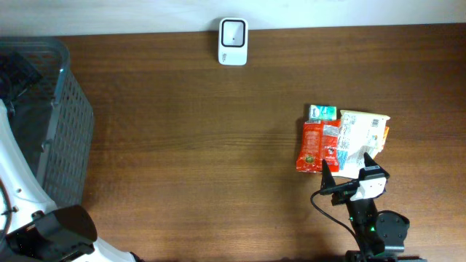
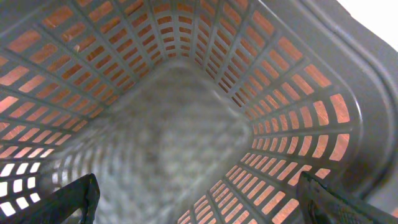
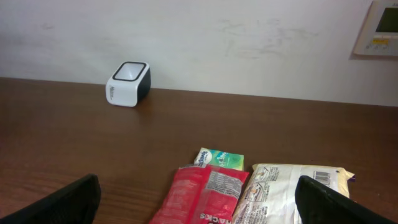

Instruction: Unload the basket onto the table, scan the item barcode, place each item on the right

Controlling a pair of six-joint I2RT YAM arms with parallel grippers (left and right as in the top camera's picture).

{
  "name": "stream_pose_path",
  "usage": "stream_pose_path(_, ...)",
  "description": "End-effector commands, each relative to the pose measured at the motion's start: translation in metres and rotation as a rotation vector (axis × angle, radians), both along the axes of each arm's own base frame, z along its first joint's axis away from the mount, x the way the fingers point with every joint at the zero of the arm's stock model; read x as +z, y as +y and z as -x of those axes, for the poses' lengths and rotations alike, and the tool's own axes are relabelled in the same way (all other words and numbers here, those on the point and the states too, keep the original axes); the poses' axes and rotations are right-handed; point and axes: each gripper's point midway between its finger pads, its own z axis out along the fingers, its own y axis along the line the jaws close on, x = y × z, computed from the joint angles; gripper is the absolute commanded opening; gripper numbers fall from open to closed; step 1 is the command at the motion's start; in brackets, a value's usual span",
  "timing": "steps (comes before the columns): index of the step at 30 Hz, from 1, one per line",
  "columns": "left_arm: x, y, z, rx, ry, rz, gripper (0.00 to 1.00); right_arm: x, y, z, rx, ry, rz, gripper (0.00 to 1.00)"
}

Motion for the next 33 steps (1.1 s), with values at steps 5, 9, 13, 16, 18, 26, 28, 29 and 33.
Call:
stream_pose_path(5,0.000,0.001,0.001,0.012,-0.003,0.000,0.99,-0.002,0.000,0.000,-0.002,0.003,-0.004,0.99)
stream_pose_path(9,0.000,0.001,0.001,0.012,-0.003,0.001,0.99,-0.002,0.000,0.000,-0.002,0.003,-0.004,0.99)
stream_pose_path(13,0.000,0.001,0.001,0.012,-0.003,0.001,0.99,-0.002,0.000,0.000,-0.002,0.003,-0.004,0.99)
stream_pose_path(16,0.000,0.001,0.001,0.012,-0.003,0.001,0.99,-0.002,0.000,0.000,-0.002,0.003,-0.004,0.99)
stream_pose_path(18,0.000,0.001,0.001,0.012,-0.003,0.001,0.99,-0.002,0.000,0.000,-0.002,0.003,-0.004,0.99)
stream_pose_path(26,0.038,-0.016,0.016,-0.007,-0.083,-0.042,0.99,-0.002,0.000,0.000,-0.002,0.003,-0.004,0.99)
stream_pose_path(28,0.050,-0.028,0.025,-0.025,-0.110,-0.054,0.99,-0.002,0.000,0.000,-0.002,0.003,-0.004,0.98)
stream_pose_path(29,0.055,-0.038,0.031,-0.042,-0.122,-0.058,0.99,-0.002,0.000,0.000,-0.002,0.003,-0.004,0.99)
stream_pose_path(33,0.080,-0.059,0.040,-0.074,-0.253,-0.135,0.99,-0.002,0.000,0.000,-0.002,0.003,-0.004,0.99)
